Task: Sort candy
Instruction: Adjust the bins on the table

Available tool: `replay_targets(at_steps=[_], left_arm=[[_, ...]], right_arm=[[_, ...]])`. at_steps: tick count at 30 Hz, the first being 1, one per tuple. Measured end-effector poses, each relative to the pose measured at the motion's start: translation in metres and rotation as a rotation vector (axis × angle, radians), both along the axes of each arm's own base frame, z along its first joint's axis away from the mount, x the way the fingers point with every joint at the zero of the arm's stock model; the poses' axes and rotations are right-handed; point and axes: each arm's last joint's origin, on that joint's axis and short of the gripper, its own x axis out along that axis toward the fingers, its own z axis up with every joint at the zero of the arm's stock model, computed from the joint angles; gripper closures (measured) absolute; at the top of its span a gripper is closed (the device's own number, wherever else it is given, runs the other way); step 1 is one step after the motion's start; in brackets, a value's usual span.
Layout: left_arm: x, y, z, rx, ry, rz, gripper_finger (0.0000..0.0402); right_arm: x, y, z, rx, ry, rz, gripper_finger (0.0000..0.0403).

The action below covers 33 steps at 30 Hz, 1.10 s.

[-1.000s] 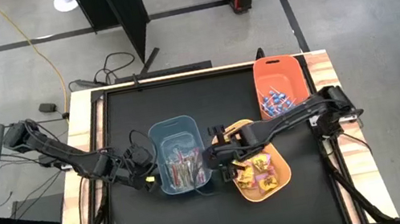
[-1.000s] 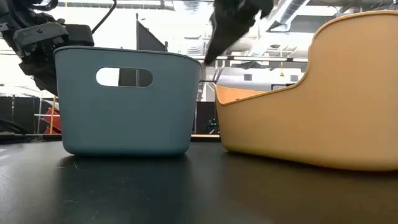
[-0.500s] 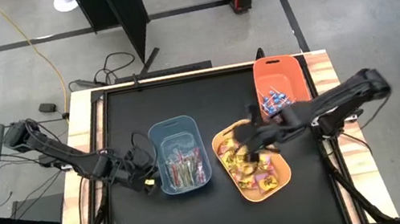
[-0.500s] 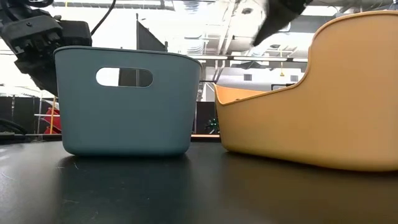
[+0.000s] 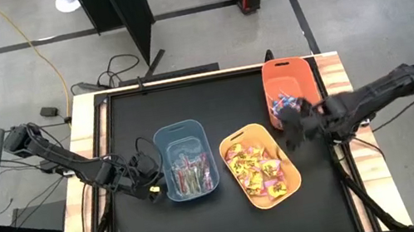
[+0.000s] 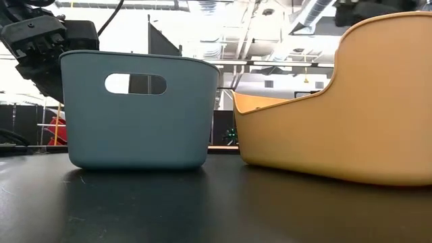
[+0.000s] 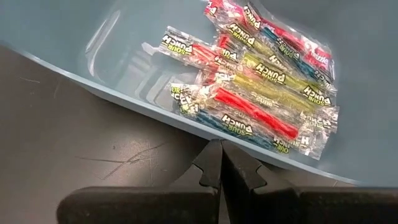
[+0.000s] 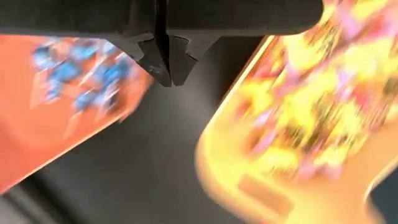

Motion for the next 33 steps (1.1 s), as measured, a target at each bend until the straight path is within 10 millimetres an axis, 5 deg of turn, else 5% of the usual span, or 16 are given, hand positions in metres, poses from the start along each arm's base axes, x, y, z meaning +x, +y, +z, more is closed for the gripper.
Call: replay_targets(at_steps=[13, 23, 33], left_arm=[[0.000, 0.000, 0.000, 0.000, 0.001, -0.004, 0.0401], [0.002, -0.001, 0.001, -0.012, -0.017, -0.012, 0.0401], [0.003, -0.005, 0.002, -0.077, -0.003, -0.086, 0.0401]], right_arm=[[-0.034, 0.078, -0.058, 0.166, 0.064, -0.118, 0.0403], [-0.014, 0.133, -0.109, 0.218, 0.032, -0.130, 0.0403], [0.025, 0.128, -0.129, 0.141, -0.099, -0.134, 0.0403]])
